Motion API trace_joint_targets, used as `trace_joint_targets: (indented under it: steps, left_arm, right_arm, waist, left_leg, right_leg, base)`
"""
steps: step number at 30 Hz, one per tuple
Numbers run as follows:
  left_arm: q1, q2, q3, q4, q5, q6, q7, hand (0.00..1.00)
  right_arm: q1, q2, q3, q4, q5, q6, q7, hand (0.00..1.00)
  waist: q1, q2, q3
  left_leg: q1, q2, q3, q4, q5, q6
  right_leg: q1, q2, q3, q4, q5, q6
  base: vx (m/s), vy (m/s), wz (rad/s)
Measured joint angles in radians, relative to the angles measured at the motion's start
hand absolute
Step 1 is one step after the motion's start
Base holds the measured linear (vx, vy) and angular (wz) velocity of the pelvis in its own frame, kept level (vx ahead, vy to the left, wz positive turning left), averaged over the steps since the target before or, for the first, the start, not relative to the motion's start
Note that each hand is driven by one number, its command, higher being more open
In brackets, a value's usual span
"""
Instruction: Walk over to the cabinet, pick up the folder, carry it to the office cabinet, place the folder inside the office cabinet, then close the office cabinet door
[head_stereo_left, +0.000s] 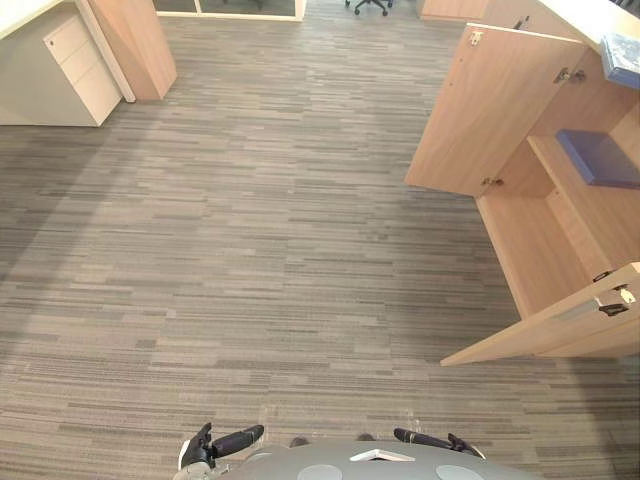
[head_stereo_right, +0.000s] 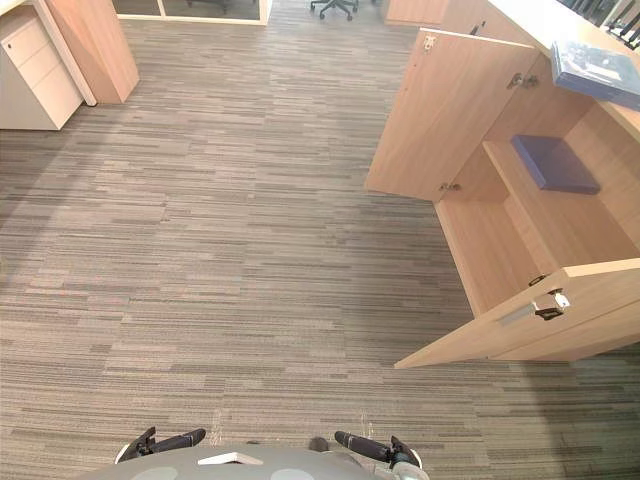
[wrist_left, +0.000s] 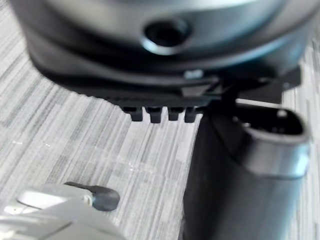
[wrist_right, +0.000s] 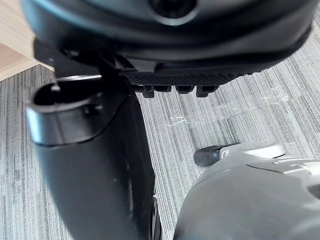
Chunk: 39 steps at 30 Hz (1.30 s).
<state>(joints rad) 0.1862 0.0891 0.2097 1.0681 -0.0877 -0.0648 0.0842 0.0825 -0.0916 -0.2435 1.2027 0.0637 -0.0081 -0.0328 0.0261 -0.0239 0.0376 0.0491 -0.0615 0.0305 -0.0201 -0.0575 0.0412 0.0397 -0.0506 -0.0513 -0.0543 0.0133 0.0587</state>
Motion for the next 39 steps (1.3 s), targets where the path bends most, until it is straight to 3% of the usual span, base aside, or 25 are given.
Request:
trace_joint_targets:
  steps: [9, 27, 39]
  left_arm:
    - [-0.001, -0.002, -0.007, -0.002, -0.073, -0.007, -0.003, 1.00]
    - [-0.022, 0.004, -0.038, -0.020, -0.017, -0.027, 0.047, 1.00]
    - [-0.025, 0.013, -0.054, -0.017, -0.020, -0.039, -0.001, 1.00]
  right_arm:
    - [-0.012, 0.000, 0.000, -0.001, 0.023, -0.003, 0.001, 1.00]
    - [-0.013, -0.001, 0.040, -0.002, 0.023, -0.007, -0.025, 1.00]
    - [-0.018, -0.001, 0.048, -0.003, 0.022, -0.005, -0.023, 1.00]
  waist:
    - [0.000, -0.001, 0.017]
    - [0.000, -0.011, 0.028]
    - [-0.001, -0.013, 0.030]
  left_leg:
    - [0.024, 0.001, 0.001, -0.063, 0.053, -0.001]
    - [0.025, -0.001, 0.000, -0.064, 0.054, -0.001]
    - [0.029, -0.002, 0.008, -0.065, 0.056, 0.002]
  right_leg:
    - [-0.013, -0.002, -0.001, 0.015, 0.000, -0.001]
    - [0.004, 0.002, -0.004, -0.020, 0.015, -0.003]
    - [0.004, 0.001, 0.002, -0.018, 0.019, -0.003]
  base:
    - [-0.08, -0.020, 0.00]
    - [-0.02, -0.004, 0.00]
    - [-0.04, -0.013, -0.02]
